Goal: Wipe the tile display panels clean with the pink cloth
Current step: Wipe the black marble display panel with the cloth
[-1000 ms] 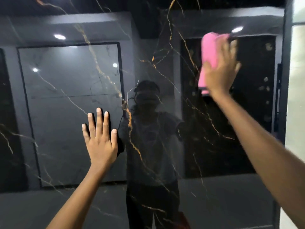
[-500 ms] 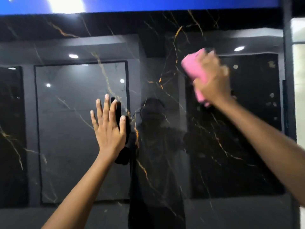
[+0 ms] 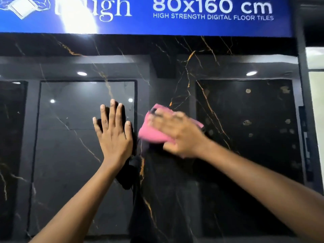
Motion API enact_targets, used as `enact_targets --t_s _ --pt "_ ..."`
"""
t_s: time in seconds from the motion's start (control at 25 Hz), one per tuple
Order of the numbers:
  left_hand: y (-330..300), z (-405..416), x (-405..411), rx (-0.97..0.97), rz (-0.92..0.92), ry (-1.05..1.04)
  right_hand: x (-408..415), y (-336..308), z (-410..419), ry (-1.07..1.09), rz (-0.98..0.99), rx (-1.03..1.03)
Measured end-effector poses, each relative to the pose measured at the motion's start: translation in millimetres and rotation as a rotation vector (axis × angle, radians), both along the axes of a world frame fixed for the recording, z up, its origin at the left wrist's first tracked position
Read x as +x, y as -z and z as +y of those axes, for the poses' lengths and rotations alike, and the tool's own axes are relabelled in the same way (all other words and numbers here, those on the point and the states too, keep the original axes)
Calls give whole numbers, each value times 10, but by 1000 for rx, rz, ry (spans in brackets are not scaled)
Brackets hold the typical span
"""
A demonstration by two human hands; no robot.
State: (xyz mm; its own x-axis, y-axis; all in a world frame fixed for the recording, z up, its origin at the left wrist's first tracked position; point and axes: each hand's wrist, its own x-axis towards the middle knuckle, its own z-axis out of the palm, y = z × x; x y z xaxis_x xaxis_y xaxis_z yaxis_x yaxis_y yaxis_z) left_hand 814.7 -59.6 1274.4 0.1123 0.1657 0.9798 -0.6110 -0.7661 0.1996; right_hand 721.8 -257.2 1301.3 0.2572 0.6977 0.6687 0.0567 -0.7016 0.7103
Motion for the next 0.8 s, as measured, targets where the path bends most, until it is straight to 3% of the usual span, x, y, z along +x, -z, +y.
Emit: enact_targets --t_s 0.16,0.24,0.32,0.4,0.48,0.56,0.6,0.64,0.8 --pt "-635 -294 -158 3 -82 94 -458 -1465 -1034 53 -319 842" --pt "-753 -429 -104 18 -47 31 -730 -1717 -1464 28 -426 1219" --pt "-714 -494 -14 19 -22 -29 -633 -1723 -1217 -27 -506 1462" --pt "-680 -495 44 25 -29 -37 -223 -1598 -462 -136 -506 1272" --pt "-699 -472 59 20 -43 -33 188 -1326 364 -118 -298 733" --pt "-726 -465 65 8 -45 -30 253 -1323 711 37 -79 349" --pt "-718 -467 63 3 -40 -34 172 -1541 581 67 -62 323" --pt "-702 -468 58 1 -34 -37 79 -1753 347 62 -107 440" --pt "-685 -479 32 19 -34 -37 -474 -2062 -1008 49 -417 1053"
